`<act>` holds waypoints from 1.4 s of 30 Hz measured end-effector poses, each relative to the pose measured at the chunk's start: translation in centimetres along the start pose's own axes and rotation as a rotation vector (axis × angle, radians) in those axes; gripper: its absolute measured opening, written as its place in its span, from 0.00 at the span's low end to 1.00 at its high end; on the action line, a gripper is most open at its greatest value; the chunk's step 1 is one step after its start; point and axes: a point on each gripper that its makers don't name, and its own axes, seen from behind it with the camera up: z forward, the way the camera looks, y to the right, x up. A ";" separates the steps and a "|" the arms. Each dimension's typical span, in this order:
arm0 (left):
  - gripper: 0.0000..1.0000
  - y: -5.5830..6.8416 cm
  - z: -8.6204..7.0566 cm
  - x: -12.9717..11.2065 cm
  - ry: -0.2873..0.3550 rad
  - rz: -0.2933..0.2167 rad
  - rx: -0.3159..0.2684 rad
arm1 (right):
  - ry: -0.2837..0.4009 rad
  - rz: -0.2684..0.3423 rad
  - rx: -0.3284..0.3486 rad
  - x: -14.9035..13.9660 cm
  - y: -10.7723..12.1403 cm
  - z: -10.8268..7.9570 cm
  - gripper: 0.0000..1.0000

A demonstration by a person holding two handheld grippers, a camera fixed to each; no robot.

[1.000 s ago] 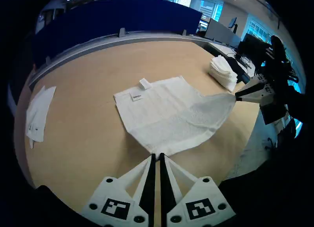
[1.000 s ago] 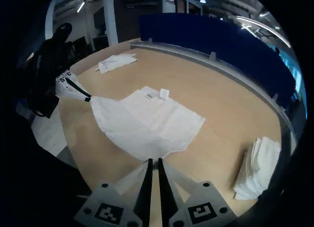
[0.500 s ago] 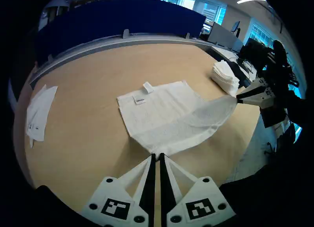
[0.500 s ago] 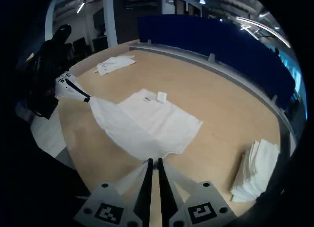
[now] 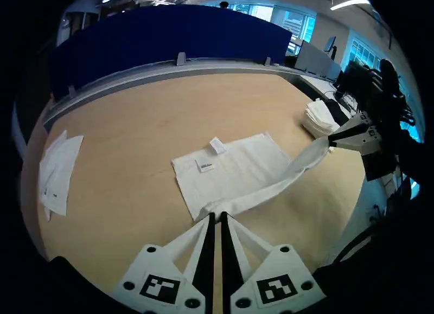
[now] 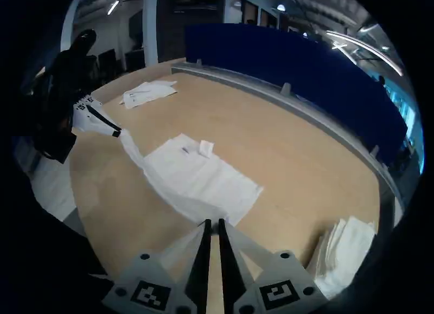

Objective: Fold towel

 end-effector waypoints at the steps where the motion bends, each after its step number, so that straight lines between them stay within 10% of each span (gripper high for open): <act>1: 0.07 -0.2 0.2 0.3 0.003 -0.001 0.003 | 0.002 0.000 -0.003 0.2 0.3 0.2 0.10; 42: 0.07 -5.0 9.7 1.7 -0.022 -0.058 0.020 | -0.083 0.131 -0.038 -1.1 5.2 10.0 0.10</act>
